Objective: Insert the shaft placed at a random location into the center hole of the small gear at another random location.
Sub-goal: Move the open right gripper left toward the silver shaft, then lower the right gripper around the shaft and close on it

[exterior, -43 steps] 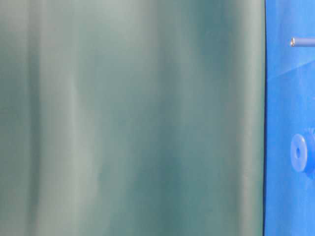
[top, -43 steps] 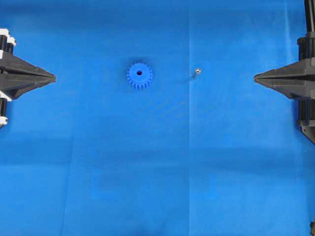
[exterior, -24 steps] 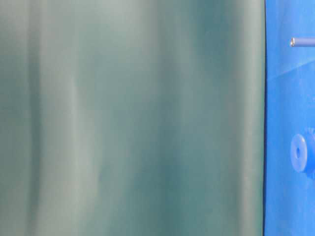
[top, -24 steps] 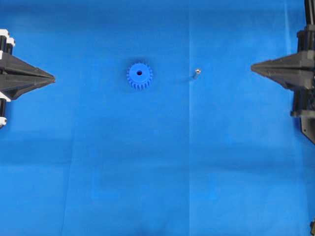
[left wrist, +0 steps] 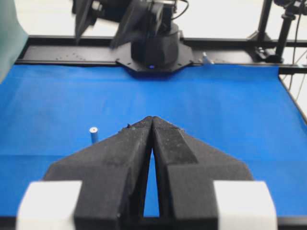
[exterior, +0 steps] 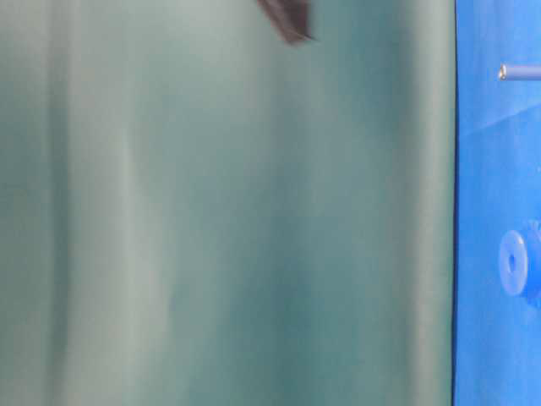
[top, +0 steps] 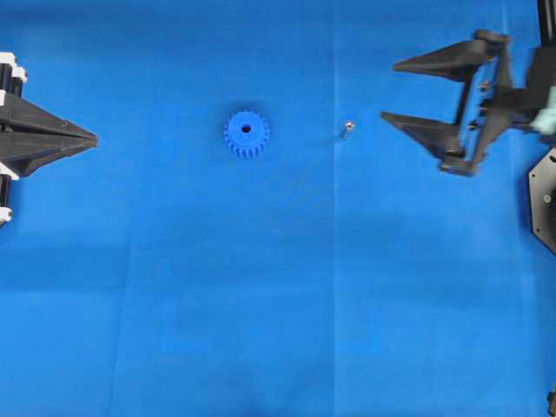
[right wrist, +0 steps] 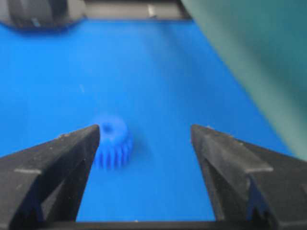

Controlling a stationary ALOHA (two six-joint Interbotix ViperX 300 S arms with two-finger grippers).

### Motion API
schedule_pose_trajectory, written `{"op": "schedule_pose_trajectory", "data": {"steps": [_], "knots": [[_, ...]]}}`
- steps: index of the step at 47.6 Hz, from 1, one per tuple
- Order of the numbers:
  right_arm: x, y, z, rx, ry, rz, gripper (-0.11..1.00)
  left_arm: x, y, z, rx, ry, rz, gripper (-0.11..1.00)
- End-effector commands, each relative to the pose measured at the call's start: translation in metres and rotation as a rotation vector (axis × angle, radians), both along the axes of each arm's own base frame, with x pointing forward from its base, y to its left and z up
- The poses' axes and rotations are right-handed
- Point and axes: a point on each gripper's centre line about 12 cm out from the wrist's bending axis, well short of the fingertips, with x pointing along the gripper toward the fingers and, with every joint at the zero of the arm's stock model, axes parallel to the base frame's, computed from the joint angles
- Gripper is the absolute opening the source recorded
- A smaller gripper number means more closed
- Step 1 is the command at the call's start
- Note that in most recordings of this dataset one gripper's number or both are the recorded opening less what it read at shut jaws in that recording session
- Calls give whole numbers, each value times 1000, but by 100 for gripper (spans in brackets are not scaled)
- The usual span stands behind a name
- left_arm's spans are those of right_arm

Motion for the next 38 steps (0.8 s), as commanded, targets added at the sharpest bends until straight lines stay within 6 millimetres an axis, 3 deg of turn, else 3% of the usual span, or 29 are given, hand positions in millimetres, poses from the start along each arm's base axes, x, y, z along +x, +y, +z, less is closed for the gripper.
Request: {"op": "schedule_pose_trajectory", "data": {"steps": [1, 13, 23, 38], "knots": [[14, -6, -10, 14, 8, -18, 72, 1, 0, 7, 1, -20, -1, 0], [33, -15, -55, 57, 96, -63, 70, 1, 0, 2, 0, -8, -1, 0], [36, -20, -86, 95, 162, -102, 70, 0, 0, 2, 1, -6, -1, 0], [40, -15, -109, 127, 171, -99, 70, -1, 0, 0, 0, -2, -2, 0]]}}
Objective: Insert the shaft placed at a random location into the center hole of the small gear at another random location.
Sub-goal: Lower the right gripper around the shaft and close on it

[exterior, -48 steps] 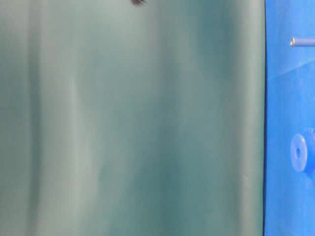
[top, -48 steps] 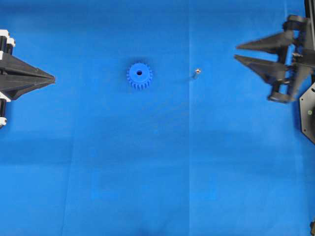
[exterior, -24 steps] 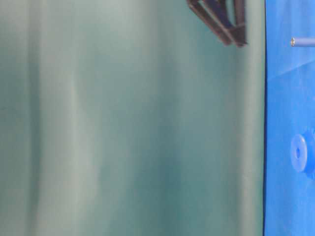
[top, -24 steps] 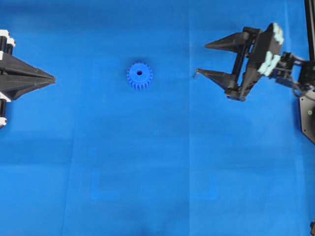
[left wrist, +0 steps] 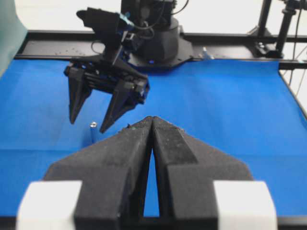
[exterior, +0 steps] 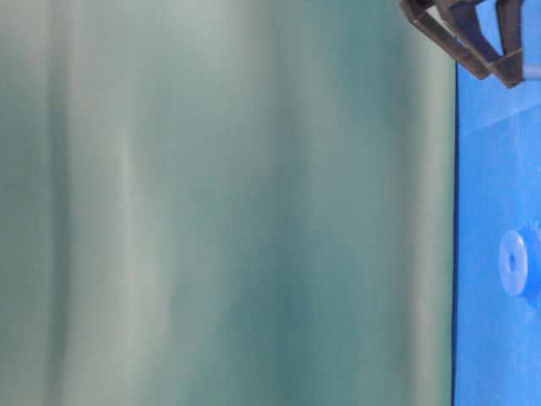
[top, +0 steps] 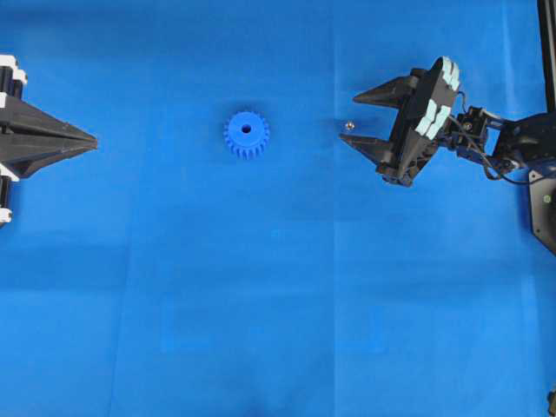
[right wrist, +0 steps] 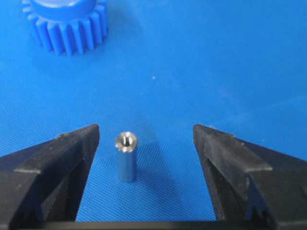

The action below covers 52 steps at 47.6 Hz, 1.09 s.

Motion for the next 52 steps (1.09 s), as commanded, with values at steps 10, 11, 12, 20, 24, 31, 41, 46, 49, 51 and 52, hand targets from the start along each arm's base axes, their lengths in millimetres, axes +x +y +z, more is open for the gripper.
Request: {"op": "schedule_pose_trajectory", "data": {"steps": [10, 11, 12, 20, 24, 31, 41, 46, 49, 51, 52], "knots": [[10, 3, 2, -8, -31, 13, 63, 0, 0, 4, 4, -11, -2, 0], [10, 3, 3, -9, -34, 12, 61, 0, 0, 4, 3, -11, -2, 0], [10, 3, 3, -10, -35, 15, 60, 0, 0, 4, 3, -11, -2, 0], [10, 3, 3, -10, -35, 12, 35, 0, 0, 3, 3, -8, -2, 0], [9, 3, 2, -8, -34, 8, 20, 0, -1, 2, 1, -5, -4, 0], [9, 3, 2, -5, -27, 10, 3, 0, -1, 2, -9, 2, -4, 0], [10, 3, 2, -5, -29, 10, 3, -2, 0, 3, -9, 2, -3, 0], [10, 4, 7, -6, -41, 11, 3, -3, -1, 4, -9, 0, -4, 0], [10, 4, 13, -5, -51, 13, 3, -5, 0, 5, -9, -5, -3, 0], [11, 4, 19, -4, -61, 14, 3, -5, 0, 5, -9, -6, -3, 0], [10, 4, 22, -2, -63, 15, 3, -6, 0, 6, -9, -8, -3, 0]]}}
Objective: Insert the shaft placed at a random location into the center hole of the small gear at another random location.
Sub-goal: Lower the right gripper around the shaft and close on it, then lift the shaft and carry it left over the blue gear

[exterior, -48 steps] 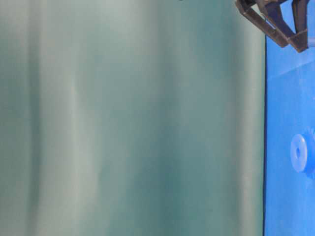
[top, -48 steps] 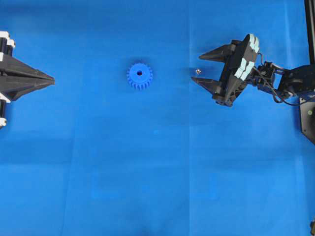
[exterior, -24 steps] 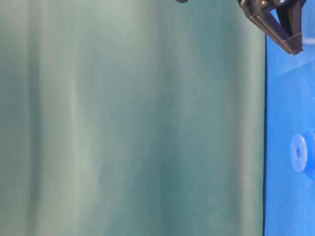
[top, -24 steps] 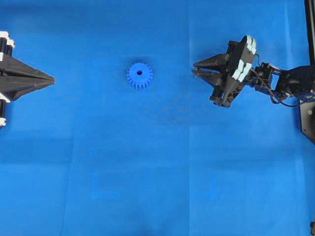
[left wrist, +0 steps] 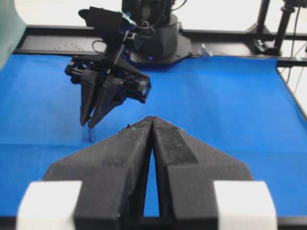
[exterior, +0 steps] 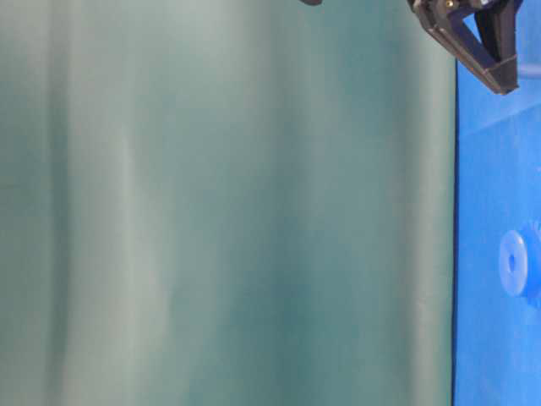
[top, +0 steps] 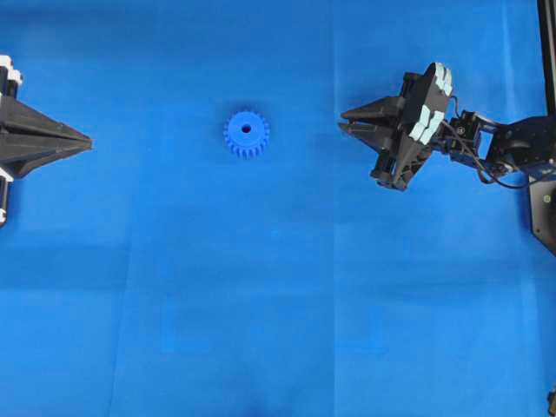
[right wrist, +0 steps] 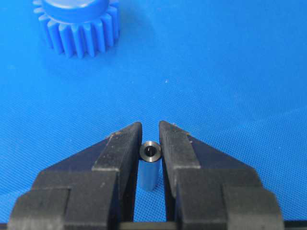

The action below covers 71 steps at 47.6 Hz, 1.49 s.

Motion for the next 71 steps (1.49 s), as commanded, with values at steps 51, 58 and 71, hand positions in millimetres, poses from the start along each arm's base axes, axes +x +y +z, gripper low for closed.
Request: {"op": "schedule_pose_trajectory", "data": {"steps": [51, 58, 71], "knots": [[38, 0, 76, 13, -87, 44, 3, -1, 0, 5, 3, -12, 0, 0], [63, -3, 78, 17, -79, 51, 3, -1, 0, 5, 1, -11, -2, 0], [111, -4, 87, 13, -77, 86, 3, 0, 0, 3, 1, -8, -2, 0]]}}
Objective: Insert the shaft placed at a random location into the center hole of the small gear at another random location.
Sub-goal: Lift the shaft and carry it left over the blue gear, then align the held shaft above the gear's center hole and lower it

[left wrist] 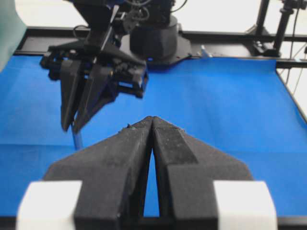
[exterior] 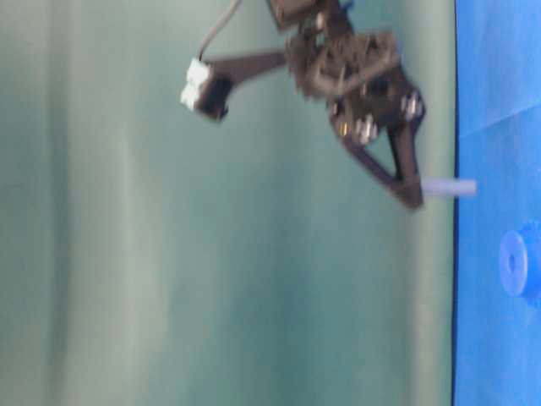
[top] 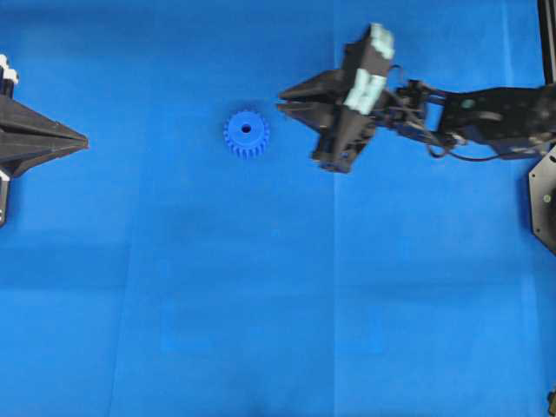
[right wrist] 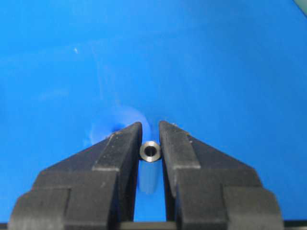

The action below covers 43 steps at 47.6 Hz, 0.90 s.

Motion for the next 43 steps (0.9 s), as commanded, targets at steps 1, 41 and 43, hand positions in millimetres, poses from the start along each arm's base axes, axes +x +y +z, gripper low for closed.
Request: {"op": "schedule_pose_trajectory", "data": {"steps": [1, 41, 43], "knots": [[18, 1, 17, -14, -42, 17, 3, 2, 0, 3, 0, -11, -2, 0], [49, 0, -1, -16, -7, 32, 3, 2, 0, 3, 0, -8, -2, 0], [50, 0, -4, -14, -4, 30, 3, 2, 0, 3, 0, -8, -2, 0]]}}
